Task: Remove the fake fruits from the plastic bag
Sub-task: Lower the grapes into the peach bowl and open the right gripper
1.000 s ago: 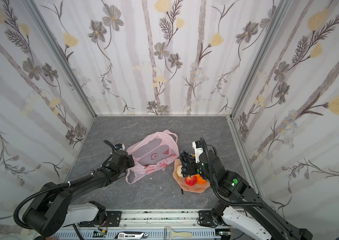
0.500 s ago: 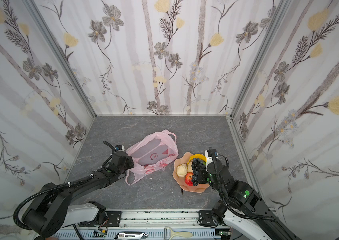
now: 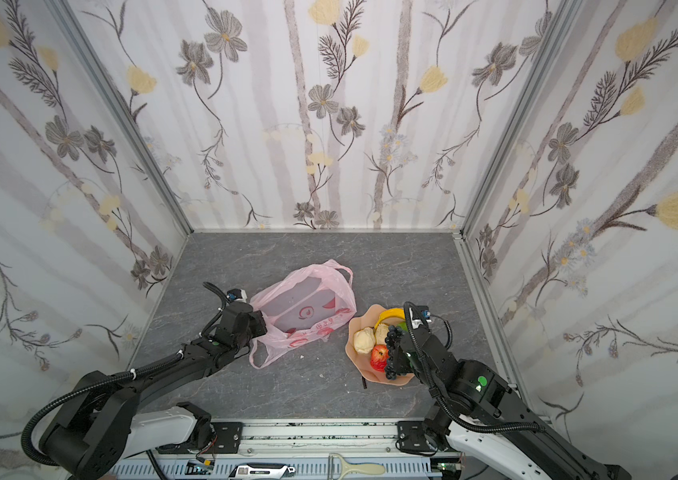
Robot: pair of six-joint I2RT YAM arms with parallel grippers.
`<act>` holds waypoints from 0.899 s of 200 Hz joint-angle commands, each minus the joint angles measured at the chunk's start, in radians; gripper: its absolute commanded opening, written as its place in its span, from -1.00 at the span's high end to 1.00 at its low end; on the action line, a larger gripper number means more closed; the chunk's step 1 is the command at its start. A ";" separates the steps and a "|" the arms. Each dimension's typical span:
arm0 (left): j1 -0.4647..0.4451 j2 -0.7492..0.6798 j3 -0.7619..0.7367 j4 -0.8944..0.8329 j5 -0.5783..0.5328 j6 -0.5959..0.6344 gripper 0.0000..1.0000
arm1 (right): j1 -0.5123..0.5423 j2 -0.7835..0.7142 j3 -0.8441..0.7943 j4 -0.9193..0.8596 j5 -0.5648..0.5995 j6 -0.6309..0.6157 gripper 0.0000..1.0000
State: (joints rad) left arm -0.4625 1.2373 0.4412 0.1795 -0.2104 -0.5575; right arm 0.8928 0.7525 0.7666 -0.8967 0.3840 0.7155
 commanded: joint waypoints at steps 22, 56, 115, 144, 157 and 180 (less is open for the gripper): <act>0.001 0.011 0.012 0.002 -0.015 -0.006 0.93 | 0.066 0.034 -0.066 0.086 0.053 0.058 0.82; 0.001 0.005 0.009 0.002 -0.016 -0.002 0.93 | 0.102 0.065 -0.097 0.145 0.052 0.054 0.77; 0.001 0.006 0.007 0.002 -0.016 -0.006 0.93 | 0.124 0.138 -0.091 0.232 0.026 0.001 0.71; 0.001 0.003 0.002 0.002 -0.015 -0.007 0.93 | 0.125 0.185 -0.072 0.267 0.031 -0.044 0.68; 0.002 0.002 0.002 0.002 -0.014 -0.008 0.92 | 0.126 0.219 -0.048 0.257 0.043 -0.074 0.64; 0.002 0.002 0.000 0.001 -0.010 -0.004 0.92 | 0.126 0.272 -0.021 0.239 0.056 -0.122 0.63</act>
State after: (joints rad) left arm -0.4625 1.2423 0.4431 0.1791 -0.2096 -0.5571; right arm 1.0172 0.9905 0.7238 -0.7036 0.4068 0.6567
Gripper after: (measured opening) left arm 0.051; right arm 0.186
